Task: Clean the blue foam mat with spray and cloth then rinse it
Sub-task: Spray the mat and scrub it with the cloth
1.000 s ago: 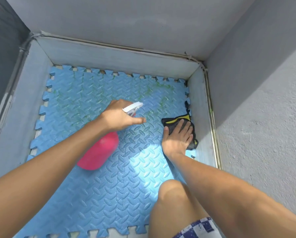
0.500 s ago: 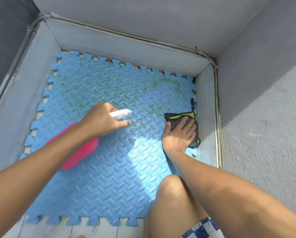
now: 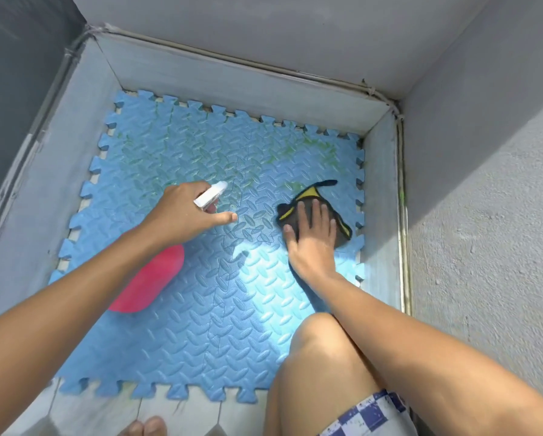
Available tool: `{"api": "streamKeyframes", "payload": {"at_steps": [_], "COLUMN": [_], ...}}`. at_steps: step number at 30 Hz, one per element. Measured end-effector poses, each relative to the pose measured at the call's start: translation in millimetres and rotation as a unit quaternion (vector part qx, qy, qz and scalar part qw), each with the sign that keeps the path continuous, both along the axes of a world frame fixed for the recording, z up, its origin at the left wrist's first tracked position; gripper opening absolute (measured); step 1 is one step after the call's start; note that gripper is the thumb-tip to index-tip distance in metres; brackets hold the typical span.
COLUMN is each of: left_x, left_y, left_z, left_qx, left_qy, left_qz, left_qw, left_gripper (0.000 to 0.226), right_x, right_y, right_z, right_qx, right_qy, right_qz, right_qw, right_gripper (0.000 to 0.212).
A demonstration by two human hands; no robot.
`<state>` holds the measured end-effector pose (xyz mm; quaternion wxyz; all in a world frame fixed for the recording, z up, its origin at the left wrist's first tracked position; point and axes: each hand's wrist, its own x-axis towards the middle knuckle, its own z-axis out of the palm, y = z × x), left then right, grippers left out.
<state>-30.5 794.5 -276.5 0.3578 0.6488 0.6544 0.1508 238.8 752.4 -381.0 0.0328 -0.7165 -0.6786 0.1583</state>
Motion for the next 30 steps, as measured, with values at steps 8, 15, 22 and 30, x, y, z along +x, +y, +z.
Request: {"api": "streamKeyframes", "payload": {"at_steps": [8, 15, 22, 30], "left_x": [-6, -4, 13, -3], "left_y": [17, 41, 45, 37], "left_z": [-8, -12, 3, 8], "left_qx": [0.008, -0.002, 0.058, 0.066], "left_qy": [0.036, 0.038, 0.0, -0.035], "left_qz": [0.037, 0.038, 0.103, 0.106], "left_qw": [0.999, 0.999, 0.993, 0.992], "left_gripper": [0.053, 0.061, 0.065, 0.061], "right_x": [-23, 41, 52, -46], "right_y": [65, 102, 154, 186], "right_z": [4, -4, -4, 1], "right_qx": [0.017, 0.044, 0.041, 0.058], "right_qy": [0.033, 0.013, 0.014, 0.017], "right_qz": [0.298, -0.016, -0.18, 0.049], "right_qw": [0.954, 0.999, 0.983, 0.997], "right_gripper": [0.056, 0.056, 0.057, 0.056]}}
